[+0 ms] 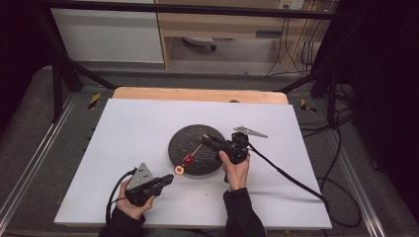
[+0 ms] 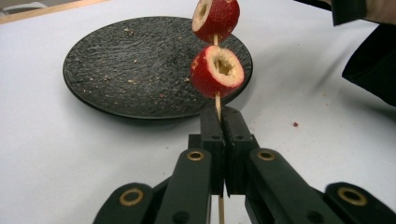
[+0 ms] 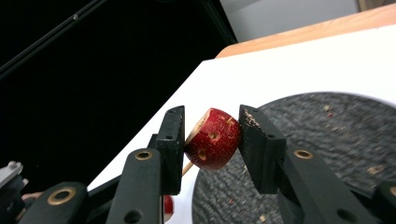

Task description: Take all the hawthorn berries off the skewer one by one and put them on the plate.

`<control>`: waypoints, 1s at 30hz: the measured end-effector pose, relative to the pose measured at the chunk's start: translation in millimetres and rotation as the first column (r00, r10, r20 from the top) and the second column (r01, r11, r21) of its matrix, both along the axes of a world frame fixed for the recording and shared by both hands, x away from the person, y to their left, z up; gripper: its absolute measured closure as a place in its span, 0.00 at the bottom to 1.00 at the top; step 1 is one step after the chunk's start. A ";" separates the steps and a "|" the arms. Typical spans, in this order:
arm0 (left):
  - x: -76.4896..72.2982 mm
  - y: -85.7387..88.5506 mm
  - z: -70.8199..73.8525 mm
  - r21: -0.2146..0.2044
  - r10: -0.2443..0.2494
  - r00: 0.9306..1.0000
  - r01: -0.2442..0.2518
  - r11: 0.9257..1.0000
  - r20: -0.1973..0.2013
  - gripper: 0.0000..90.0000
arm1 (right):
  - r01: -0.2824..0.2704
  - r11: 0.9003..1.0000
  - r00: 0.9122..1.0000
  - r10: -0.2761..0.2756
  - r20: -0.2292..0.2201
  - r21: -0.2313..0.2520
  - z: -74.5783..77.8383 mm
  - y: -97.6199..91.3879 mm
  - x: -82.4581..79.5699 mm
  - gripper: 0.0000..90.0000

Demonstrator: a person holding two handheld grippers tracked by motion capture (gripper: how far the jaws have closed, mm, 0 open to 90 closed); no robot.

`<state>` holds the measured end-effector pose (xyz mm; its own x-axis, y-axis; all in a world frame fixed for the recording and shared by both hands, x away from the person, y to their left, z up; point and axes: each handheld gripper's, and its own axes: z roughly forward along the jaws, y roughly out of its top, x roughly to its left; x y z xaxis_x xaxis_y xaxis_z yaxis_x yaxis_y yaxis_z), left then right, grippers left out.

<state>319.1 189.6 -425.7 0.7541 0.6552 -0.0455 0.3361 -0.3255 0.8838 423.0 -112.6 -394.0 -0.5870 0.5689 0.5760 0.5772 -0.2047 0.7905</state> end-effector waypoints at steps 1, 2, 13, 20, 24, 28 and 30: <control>-0.1 0.3 0.1 -0.002 0.001 1.000 -0.001 1.000 0.001 0.98 | 0.003 1.000 1.000 -0.003 0.003 0.000 1.9 -1.8 1.8 0.70; -0.2 0.6 0.3 -0.003 0.001 1.000 -0.001 1.000 0.001 0.98 | 0.006 1.000 1.000 -0.006 0.006 0.001 3.6 -3.6 3.2 0.70; 1.5 5.8 0.3 -0.008 0.020 1.000 -0.020 1.000 -0.006 0.98 | 0.070 0.996 0.997 -0.069 0.018 -0.050 12.5 -17.8 21.2 0.70; 2.7 9.4 1.1 -0.013 0.038 0.999 -0.038 0.999 -0.008 0.98 | 0.071 0.991 0.997 -0.074 -0.020 -0.114 -3.1 -11.6 29.2 0.70; 3.9 10.9 1.0 -0.014 0.045 0.999 -0.045 0.999 -0.014 0.98 | 0.054 0.984 0.997 -0.063 -0.051 -0.168 -19.0 -4.6 33.4 0.70; 5.2 11.9 0.5 -0.016 0.049 0.999 -0.050 0.999 -0.019 0.98 | 0.032 0.975 0.995 -0.053 -0.090 -0.220 -35.0 1.9 36.1 0.70; 5.4 11.9 0.2 -0.017 0.050 0.998 -0.051 0.999 -0.022 0.98 | 0.029 0.973 0.994 -0.053 -0.100 -0.230 -37.8 3.1 36.3 0.70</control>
<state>324.5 201.5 -425.5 0.7187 0.6915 -0.0728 0.3705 -0.2923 0.8817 459.4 -109.5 -431.8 -0.5038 0.7147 0.4852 0.6542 -0.0511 0.7546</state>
